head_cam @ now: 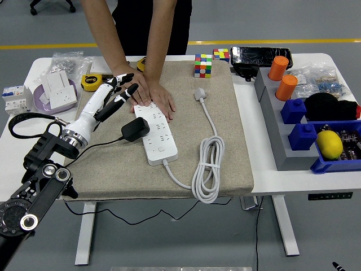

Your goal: Pick up the plug,place it near the board,insert it into the board,press the button

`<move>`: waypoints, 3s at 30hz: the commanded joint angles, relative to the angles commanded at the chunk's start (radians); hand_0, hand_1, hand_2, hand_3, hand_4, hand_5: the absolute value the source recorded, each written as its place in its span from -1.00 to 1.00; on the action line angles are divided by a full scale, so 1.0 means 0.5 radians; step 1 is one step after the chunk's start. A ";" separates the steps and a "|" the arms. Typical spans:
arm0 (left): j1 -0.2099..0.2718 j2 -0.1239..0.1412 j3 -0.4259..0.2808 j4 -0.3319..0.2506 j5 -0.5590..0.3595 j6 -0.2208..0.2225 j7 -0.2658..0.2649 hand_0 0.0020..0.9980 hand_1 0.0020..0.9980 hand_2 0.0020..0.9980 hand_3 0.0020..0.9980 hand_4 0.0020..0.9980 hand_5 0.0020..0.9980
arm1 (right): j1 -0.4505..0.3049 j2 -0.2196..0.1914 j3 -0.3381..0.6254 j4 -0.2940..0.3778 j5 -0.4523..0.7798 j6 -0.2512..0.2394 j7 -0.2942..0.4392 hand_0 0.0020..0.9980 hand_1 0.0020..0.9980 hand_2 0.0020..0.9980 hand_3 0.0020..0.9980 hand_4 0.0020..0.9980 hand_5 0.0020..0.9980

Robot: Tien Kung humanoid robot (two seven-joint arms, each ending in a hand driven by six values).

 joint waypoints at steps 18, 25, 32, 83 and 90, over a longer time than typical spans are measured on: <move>0.285 0.006 0.057 -0.043 0.157 -0.037 0.114 1.00 1.00 0.98 0.93 1.00 1.00 | -0.003 -0.001 0.002 0.000 -0.010 0.001 0.003 0.64 0.51 0.51 0.59 1.00 0.84; 0.271 0.006 0.093 0.012 0.276 -0.036 0.125 1.00 1.00 0.97 0.93 1.00 1.00 | -0.008 -0.007 0.004 0.000 -0.017 0.001 -0.002 0.64 0.51 0.51 0.58 1.00 0.85; 0.230 0.011 0.145 0.061 0.406 -0.032 0.144 1.00 1.00 0.96 0.93 1.00 1.00 | -0.007 -0.005 -0.004 0.000 -0.014 0.002 0.000 0.64 0.51 0.51 0.58 1.00 0.85; -0.100 0.079 0.575 0.198 0.677 -0.013 0.186 1.00 1.00 0.93 0.90 1.00 1.00 | 0.013 -0.015 -0.008 0.000 -0.014 0.000 -0.009 0.64 0.51 0.51 0.58 1.00 0.84; -0.113 0.088 0.547 0.093 0.749 0.063 0.123 1.00 1.00 0.89 0.88 1.00 1.00 | 0.012 -0.020 -0.014 0.000 -0.012 0.000 -0.012 0.64 0.51 0.51 0.58 1.00 0.84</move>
